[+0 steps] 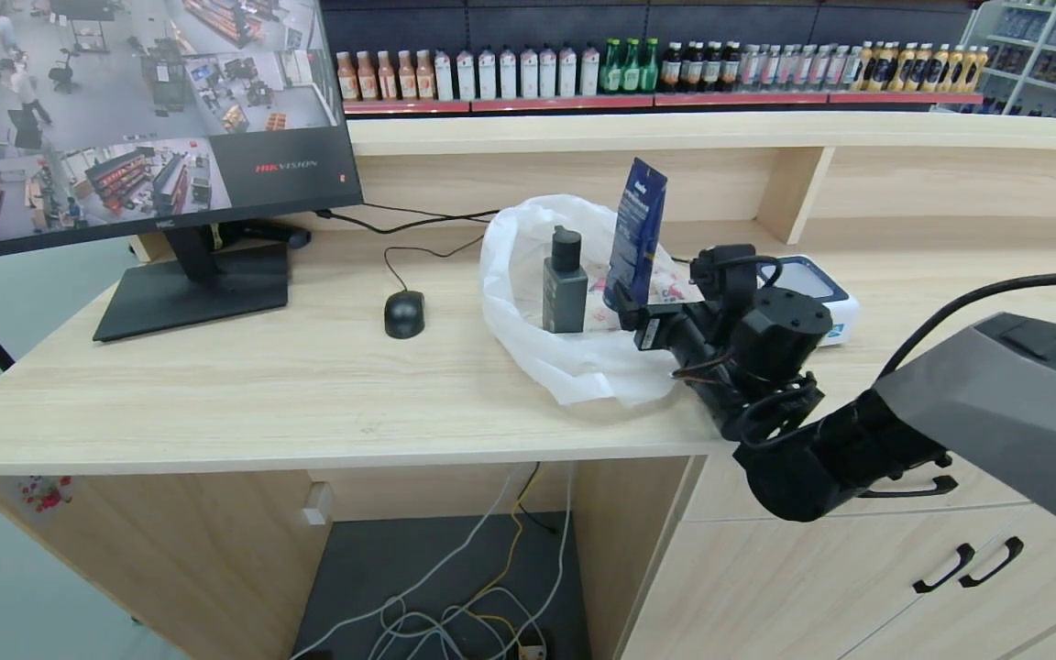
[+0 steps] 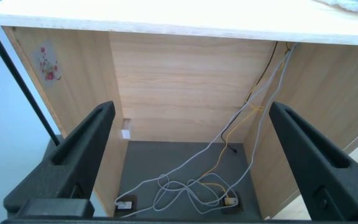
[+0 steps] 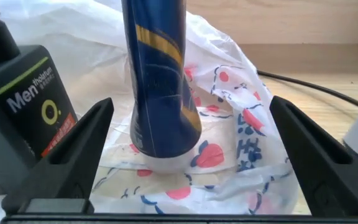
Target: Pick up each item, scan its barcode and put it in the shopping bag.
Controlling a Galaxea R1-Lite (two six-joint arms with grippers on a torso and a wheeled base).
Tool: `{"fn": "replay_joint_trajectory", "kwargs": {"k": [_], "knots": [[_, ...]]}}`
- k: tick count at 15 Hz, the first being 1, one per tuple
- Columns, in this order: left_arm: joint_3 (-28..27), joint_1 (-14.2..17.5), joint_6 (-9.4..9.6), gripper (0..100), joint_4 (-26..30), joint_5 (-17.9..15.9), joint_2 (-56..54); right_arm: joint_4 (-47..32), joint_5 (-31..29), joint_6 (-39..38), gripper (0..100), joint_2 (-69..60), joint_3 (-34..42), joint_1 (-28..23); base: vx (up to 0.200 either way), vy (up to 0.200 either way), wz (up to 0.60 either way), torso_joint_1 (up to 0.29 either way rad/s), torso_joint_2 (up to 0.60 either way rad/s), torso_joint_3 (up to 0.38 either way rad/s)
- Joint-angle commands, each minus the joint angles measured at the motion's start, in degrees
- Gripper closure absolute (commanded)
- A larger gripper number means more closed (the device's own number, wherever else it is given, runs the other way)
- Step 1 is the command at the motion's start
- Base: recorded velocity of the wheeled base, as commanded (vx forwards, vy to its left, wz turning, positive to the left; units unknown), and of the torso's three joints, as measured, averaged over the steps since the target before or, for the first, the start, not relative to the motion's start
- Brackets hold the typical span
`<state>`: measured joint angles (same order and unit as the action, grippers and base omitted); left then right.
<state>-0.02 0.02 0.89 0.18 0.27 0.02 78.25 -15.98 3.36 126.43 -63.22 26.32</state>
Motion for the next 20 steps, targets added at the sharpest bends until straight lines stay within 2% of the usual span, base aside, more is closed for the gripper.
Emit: {"fn": "replay_joint_trajectory", "kwargs": {"k": [1, 3, 6, 8, 10, 12, 13, 15, 16, 17, 20], "knots": [[-0.1, 0.1, -0.01, 0, 0.0, 0.0, 0.0, 1.6, 0.0, 0.1, 0, -7.1, 6.4, 0.0, 0.000, 0.000, 0.00, 0.000, 0.00, 0.000], [0.0, 0.1, -0.19, 0, 0.0, 0.1, 0.0, 4.4, 0.0, 0.1, 0, -11.9, 12.8, 0.0, 0.000, 0.000, 0.00, 0.000, 0.00, 0.000], [0.0, 0.0, -0.10, 0, 0.0, 0.1, 0.0, 11.0, 0.9, -0.2, 0, -22.9, 28.9, -1.3, 0.000, 0.000, 0.00, 0.000, 0.00, 0.000], [0.0, 0.1, -0.19, 0, 0.0, 0.1, 0.0, 11.7, 2.5, -1.9, 0, -32.3, 40.4, -3.6, 0.000, 0.000, 0.00, 0.000, 0.00, 0.000], [0.0, 0.1, -0.10, 0, 0.0, 0.1, 0.0, 11.7, 4.4, -2.1, 0, -41.0, 51.9, -9.5, 0.000, 0.000, 0.00, 0.000, 0.00, 0.000], [0.0, 0.1, -0.10, 0, 0.0, 0.0, 0.0, 11.7, 7.3, -2.0, 0, -48.1, 61.7, -11.1, 0.000, 0.000, 0.00, 0.000, 0.00, 0.000], [-0.1, 0.0, -0.10, 0, 0.0, 0.1, 0.0, 11.0, 7.1, -1.8, 0, -50.3, 63.2, -11.0, 0.000, 0.000, 0.00, 0.000, 0.00, 0.000], [-0.1, 0.1, -0.10, 0, 0.0, 0.0, 0.0, 3.5, 6.8, -2.0, 0, -57.6, 63.2, -11.4, 0.000, 0.000, 0.00, 0.000, 0.00, 0.000], [-0.1, 0.1, -0.10, 0, 0.0, 0.1, 0.0, -10.1, 7.1, -2.0, 0, -67.3, 63.2, -11.4, 0.000, 0.000, 0.00, 0.000, 0.00, 0.000], [0.0, 0.1, -0.10, 0, 0.0, 0.0, 0.0, -19.8, 7.5, -1.8, 0, -74.0, 62.8, -11.1, 0.000, 0.000, 0.00, 0.000, 0.00, 0.000], [0.0, 0.1, -0.19, 0, 0.0, 0.1, 0.0, -43.4, 7.8, 0.2, 0, -90.6, 63.0, -8.7, 0.000, 0.000, 0.00, 0.000, 0.00, 0.000]]}}
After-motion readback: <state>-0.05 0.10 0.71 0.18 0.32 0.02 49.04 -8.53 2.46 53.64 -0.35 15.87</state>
